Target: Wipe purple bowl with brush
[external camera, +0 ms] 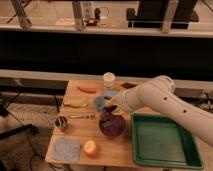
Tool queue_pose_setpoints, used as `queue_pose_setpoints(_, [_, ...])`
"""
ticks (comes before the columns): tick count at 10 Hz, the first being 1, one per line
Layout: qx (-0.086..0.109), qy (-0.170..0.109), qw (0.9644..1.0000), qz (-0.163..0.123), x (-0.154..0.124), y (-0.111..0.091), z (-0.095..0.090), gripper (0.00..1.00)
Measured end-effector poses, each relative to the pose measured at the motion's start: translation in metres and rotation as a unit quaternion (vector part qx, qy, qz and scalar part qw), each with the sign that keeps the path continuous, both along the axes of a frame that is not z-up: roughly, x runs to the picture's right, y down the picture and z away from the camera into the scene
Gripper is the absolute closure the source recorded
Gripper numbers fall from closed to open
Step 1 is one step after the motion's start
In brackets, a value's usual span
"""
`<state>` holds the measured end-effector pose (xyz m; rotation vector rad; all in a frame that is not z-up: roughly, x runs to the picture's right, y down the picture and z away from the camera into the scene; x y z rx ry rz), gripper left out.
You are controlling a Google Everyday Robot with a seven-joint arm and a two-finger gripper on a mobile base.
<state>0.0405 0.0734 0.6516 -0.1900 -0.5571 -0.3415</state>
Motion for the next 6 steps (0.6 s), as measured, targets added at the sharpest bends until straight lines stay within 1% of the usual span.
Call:
queue_pose_setpoints(3, [-0.006, -0.002, 1.0, -0.001, 0.004, 0.005, -0.012, 1.0])
queue_pose_setpoints(6, [-0.018, 0.005, 0.9998, 0.001, 0.017, 0.02, -0.029, 1.0])
